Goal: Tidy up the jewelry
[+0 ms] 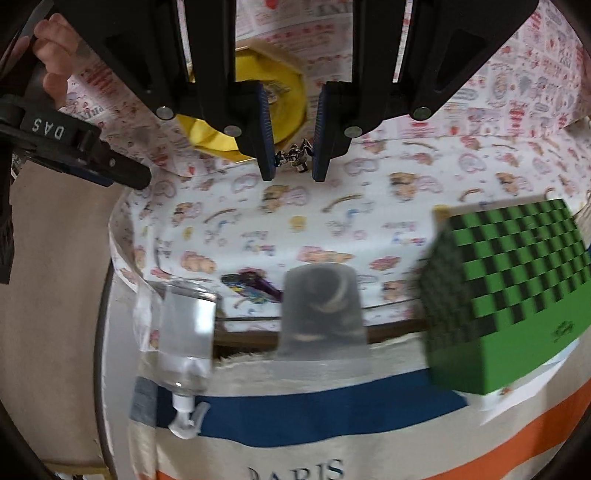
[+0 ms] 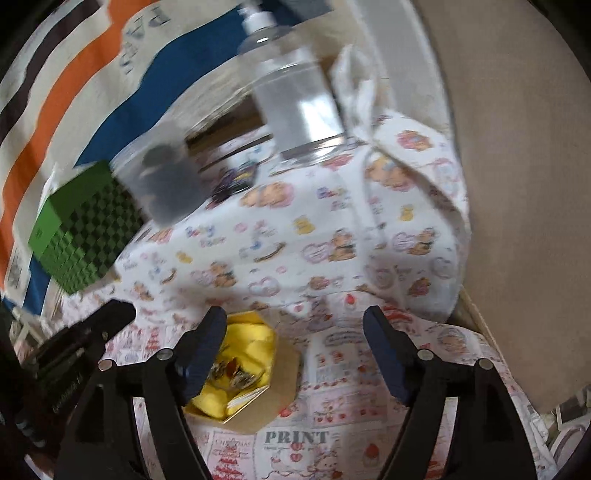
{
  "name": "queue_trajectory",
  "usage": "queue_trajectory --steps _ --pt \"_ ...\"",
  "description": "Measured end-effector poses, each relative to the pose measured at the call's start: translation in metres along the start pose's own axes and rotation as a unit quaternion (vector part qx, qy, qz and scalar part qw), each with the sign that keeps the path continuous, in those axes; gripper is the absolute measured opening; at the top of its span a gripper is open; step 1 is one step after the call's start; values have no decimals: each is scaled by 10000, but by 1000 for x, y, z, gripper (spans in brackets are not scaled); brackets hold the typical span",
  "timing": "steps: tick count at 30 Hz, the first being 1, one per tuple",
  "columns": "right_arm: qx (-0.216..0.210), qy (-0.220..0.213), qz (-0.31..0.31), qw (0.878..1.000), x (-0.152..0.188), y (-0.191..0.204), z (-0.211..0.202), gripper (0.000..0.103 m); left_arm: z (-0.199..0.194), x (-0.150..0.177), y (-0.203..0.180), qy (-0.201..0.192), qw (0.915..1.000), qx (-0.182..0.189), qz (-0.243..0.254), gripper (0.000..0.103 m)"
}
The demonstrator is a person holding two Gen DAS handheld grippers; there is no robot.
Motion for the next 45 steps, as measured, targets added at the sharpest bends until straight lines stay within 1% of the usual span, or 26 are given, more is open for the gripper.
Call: queue_trajectory --steps 2,3,4,5,6,7,8,10,13,16,18,20,22,23,25,27,28,30,32,34,37,40,41,43,45 --pt "11 -81 157 9998 -5 -7 -4 78 6 -2 -5 36 9999 99 -2 19" --pt "28 -109 200 9997 -7 -9 -6 78 9 -2 -7 58 9999 113 -21 23" --pt "55 -169 226 9996 -10 -11 -9 78 13 -1 -7 97 9999 126 -29 30" --pt "43 -213 220 9995 -12 -11 -12 79 16 -1 -8 129 9998 157 -25 56" --pt "27 -250 197 9995 -13 -11 -14 80 16 -1 -7 96 9999 122 -23 79" --pt "28 -282 171 9995 -14 -10 -17 80 14 -1 -5 16 10000 24 -25 83" --pt "40 -317 147 9994 -14 -9 -19 80 9 -1 -3 -75 9999 -76 4 83" --pt "52 -413 48 9991 -14 -4 -24 81 2 0 3 -126 9999 -104 38 83" --pt "58 -558 -124 9983 -12 6 -32 84 -15 3 19 -259 9995 -171 -85 85" --pt "110 -710 -286 9970 -9 15 -39 85 -39 7 34 -434 9983 -381 -85 93" --pt "132 -806 -402 9958 -5 22 -43 87 -56 9 43 -631 9966 -521 -23 102" --pt "135 -922 -537 9942 -1 29 -47 89 -69 13 52 -803 9944 -685 30 103" --pt "145 -1022 -728 9920 3 39 -49 89 -77 20 64 -806 9927 -899 -34 103" --pt "145 -1072 -761 9912 5 42 -50 90 -82 24 70 -810 9924 -921 -74 103" --pt "109 -1136 -789 9903 9 51 -51 92 -90 31 82 -832 9921 -925 -168 103" --pt "68 -1149 -867 9896 15 58 -50 103 -98 39 94 -879 9912 -941 -315 103" --pt "90 -1213 -883 9886 20 61 -50 103 -100 44 98 -918 9903 -980 -368 103" --pt "292 -1368 -965 9854 29 62 -50 103 -103 52 107 -961 9882 -1105 -443 103" --pt "357 -1496 -1276 9798 39 67 -49 103 -99 61 113 -915 9880 -1142 -503 103" --pt "274 -1550 -1441 9770 46 70 -49 103 -95 68 117 -887 9875 -1188 -532 103" --pt "196 -1641 -1412 9761 52 69 -50 103 -92 76 120 -891 9866 -1253 -543 103" --pt "84 -1555 -1490 9765 60 71 -44 103 -90 81 121 -940 9857 -1311 -482 103" --pt "103 -1559 -1602 9746 64 72 -42 103 -89 83 122 -935 9852 -1358 -473 103" --pt "70 -1628 -1745 9711 70 76 -42 103 -86 87 123 -847 9864 -1319 -504 103" --pt "18 -1675 -1859 9682 77 80 -42 103 -87 90 123 -885 9859 -1328 -499 103"
Point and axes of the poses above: each gripper's, at about its wrist camera, not at the fingertips, and z roughly the way its jaws point, y to its left, x to its underside, the point moved 7 cm from there along z, roughly the way its jaws point, and after that the axes turned 8 degrees about z, right-handed, at the moved point
